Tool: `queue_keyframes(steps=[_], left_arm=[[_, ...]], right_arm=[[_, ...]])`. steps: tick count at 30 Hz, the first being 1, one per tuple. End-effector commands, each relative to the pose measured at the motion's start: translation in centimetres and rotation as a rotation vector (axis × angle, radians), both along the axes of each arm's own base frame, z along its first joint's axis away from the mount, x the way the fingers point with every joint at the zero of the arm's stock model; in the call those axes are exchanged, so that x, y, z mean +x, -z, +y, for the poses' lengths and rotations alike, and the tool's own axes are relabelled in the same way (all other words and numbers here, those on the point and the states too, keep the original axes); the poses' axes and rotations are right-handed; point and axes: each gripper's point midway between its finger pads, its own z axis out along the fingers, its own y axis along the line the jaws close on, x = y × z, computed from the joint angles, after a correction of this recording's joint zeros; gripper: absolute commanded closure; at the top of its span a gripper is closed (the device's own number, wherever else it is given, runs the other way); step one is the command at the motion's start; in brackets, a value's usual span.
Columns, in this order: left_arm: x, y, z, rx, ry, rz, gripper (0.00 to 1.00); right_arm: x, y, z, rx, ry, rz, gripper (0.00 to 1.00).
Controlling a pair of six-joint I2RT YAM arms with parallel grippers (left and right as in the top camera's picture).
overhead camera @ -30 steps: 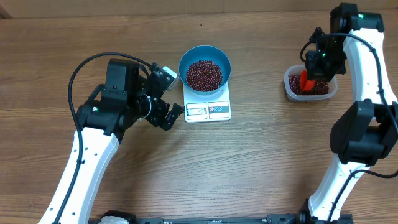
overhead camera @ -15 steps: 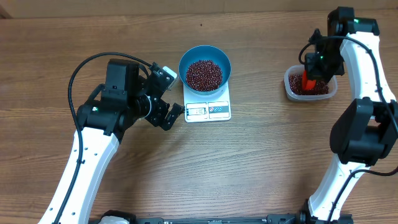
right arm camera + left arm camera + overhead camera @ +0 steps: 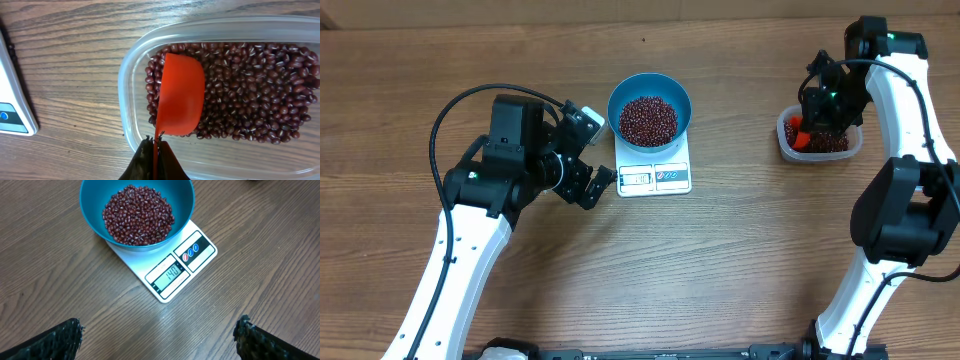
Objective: Scoop item into bowl and weigh 150g on scale
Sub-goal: 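Move the empty scoop back into the bean tub with the right gripper, then lift the filled scoop and carry it toward the teal bowl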
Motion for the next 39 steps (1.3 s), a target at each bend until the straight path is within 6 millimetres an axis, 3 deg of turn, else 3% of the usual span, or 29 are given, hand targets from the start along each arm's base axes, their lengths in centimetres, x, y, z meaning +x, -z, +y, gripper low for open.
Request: queue_keyframes(steps=[1, 8, 13, 26, 31, 39], left_arm=[[0.2, -0.5, 0.1, 0.010, 0.014, -0.024, 0.00], [0.2, -0.5, 0.1, 0.010, 0.014, -0.024, 0.00], [0.2, -0.5, 0.1, 0.010, 0.014, -0.024, 0.00], [0.2, -0.5, 0.1, 0.010, 0.014, -0.024, 0.00], [0.2, -0.5, 0.1, 0.010, 0.014, -0.024, 0.00], [0.2, -0.5, 0.1, 0.010, 0.014, -0.024, 0.00]], right_arm=[[-0.1, 0.1, 0.1, 0.039, 0.007, 0.003, 0.96], [-0.2, -0.4, -1.9, 0.128, 0.089, -0.013, 0.96], [0.1, -2.0, -2.3, 0.336, 0.117, -0.081, 0.96], [-1.3, -5.3, -5.9, 0.597, 0.154, -0.214, 0.96], [-1.6, -6.3, -5.1, 0.670, 0.142, -0.232, 0.96], [-1.2, -7.0, -1.3, 0.729, 0.079, -0.207, 0.96]])
